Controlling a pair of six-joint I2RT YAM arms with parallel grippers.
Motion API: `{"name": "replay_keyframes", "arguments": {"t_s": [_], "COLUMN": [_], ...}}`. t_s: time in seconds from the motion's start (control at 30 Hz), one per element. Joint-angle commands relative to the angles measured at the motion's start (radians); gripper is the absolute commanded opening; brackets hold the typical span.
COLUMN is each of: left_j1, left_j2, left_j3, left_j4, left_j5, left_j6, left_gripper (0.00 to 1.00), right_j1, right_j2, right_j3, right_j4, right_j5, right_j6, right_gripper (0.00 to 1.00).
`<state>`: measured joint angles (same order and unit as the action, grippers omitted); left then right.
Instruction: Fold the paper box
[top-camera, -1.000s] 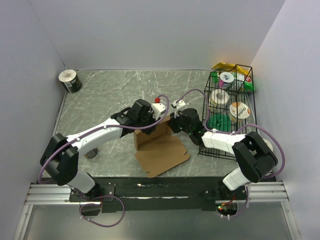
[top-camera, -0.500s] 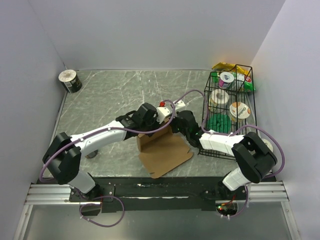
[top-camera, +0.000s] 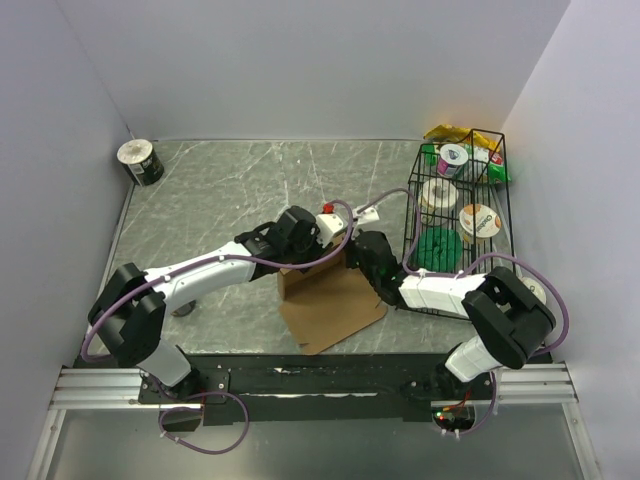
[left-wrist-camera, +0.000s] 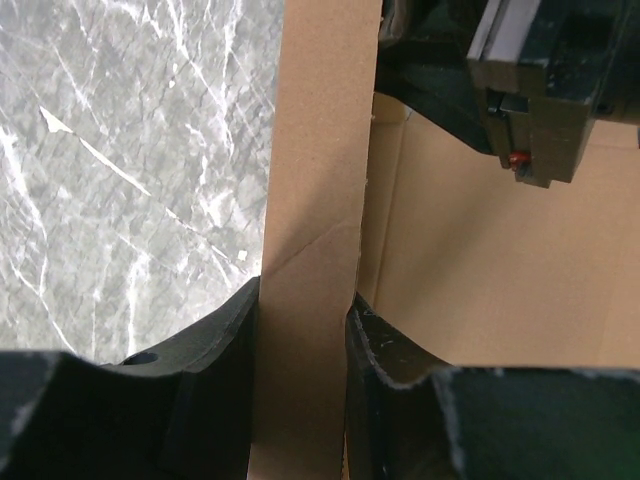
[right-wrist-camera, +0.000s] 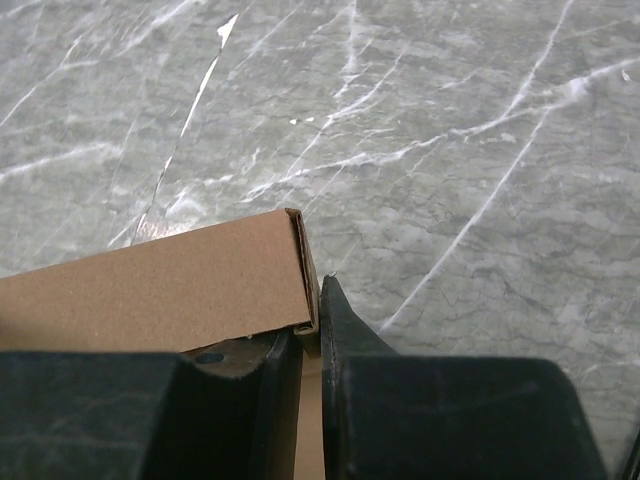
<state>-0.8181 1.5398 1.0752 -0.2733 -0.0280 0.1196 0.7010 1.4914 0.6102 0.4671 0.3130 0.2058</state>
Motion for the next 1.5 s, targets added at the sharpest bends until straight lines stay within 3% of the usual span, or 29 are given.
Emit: {"name": "replay_keyframes", "arguments": {"t_s": [0.0,0.17,0.33,0.63,0.97,1.2,1.47], "left_j1": [0.01,0.01,0.01,0.01,0.01,0.01,0.01], "left_j2": [0.006,0.023,0.017,0.02,0.025,0.025,0.025], "left_j3": [0.002,0.009,0.006,0.009,0.009,0.011,0.009], "left_j4": [-0.058,-0.067,-0.064,-0.067,-0.073,-0.073,-0.072], "left_j5": [-0.052,-0.061,-0.078,-0.075,-0.05,-0.047,-0.044], "left_j6": [-0.026,-0.025,-0.024,-0.021,-0.012,-0.011,-0.009], "left_gripper": [0.01,0.01,0.01,0.01,0.01,0.01,0.01], "right_j1": [-0.028,-0.029,-0.028,-0.035,-0.078,-0.09,-0.094], "right_j2": [-0.026,-0.019,0.009,0.032,0.03,0.053,0.105], "right_j3": [-0.039,-0.05,-0.078,-0.118,-0.141,-0.124,-0.092], "right_j4": [0.025,0.057,0.091,0.156,0.283,0.329,0.358], "right_j5": [0.195,0.02,-0.022,-0.051,-0.164,-0.218,-0.227], "right_j6": [0.06,0.052,0.079,0.06,-0.012,-0.057,-0.068], "right_gripper": [0.02,0.17,0.3,0.29,0.5,0.52,0.44]}}
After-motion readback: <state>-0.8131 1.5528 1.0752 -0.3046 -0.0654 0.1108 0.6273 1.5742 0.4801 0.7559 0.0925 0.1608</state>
